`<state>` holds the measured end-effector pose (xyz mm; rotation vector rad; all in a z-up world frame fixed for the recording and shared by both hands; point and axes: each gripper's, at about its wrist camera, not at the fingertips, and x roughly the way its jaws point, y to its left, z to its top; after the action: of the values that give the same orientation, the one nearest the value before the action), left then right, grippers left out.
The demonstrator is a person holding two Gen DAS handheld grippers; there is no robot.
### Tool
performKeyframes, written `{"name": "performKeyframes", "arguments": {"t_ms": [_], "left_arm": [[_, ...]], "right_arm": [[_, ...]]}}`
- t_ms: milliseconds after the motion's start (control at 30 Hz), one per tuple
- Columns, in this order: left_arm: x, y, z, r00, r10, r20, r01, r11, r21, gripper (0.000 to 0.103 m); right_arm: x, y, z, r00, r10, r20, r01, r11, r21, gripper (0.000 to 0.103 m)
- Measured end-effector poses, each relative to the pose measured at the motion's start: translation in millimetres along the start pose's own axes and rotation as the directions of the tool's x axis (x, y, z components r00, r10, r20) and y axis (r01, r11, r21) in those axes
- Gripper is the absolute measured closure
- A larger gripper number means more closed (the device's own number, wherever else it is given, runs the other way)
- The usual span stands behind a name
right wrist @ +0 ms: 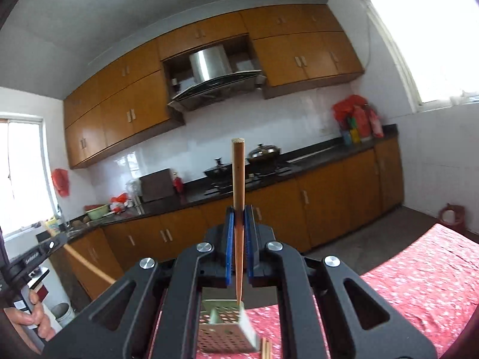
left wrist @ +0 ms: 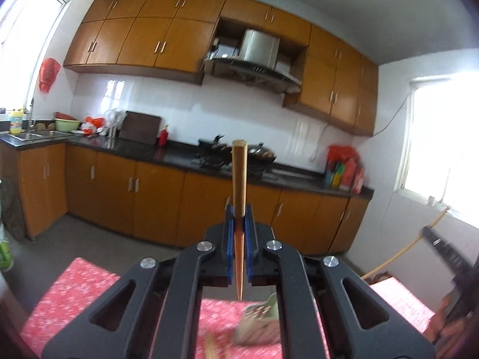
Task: Organize utensils
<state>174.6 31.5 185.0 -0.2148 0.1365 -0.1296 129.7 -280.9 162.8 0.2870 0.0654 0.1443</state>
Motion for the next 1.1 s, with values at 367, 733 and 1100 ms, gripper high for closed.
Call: {"name": "performKeyframes", "arguments": {"t_ms": [367,733,1100], "left_arm": [[63,-31,-55,0.990,-0.055,-0.128,0.056,0.998,0.008,0.096],[74,-24,-76,0.984,-0.033,-0.178,0.035,0.999,0.004,0.067],[16,20,-73,0.985,0.061,-0.160,-0.062,0.998,-0.003,0.056]], "right_arm": [[52,13,-48,0.989,0.016,-0.149,-0.023,0.999,-0.047,0.096],[54,15,-57,0.984,0.005,-0.180,-0.015,0.998,-0.054,0.053],[10,-23,-52,0.979,-0.106,-0.173,0.099,0.994,-0.048,0.051]]}}
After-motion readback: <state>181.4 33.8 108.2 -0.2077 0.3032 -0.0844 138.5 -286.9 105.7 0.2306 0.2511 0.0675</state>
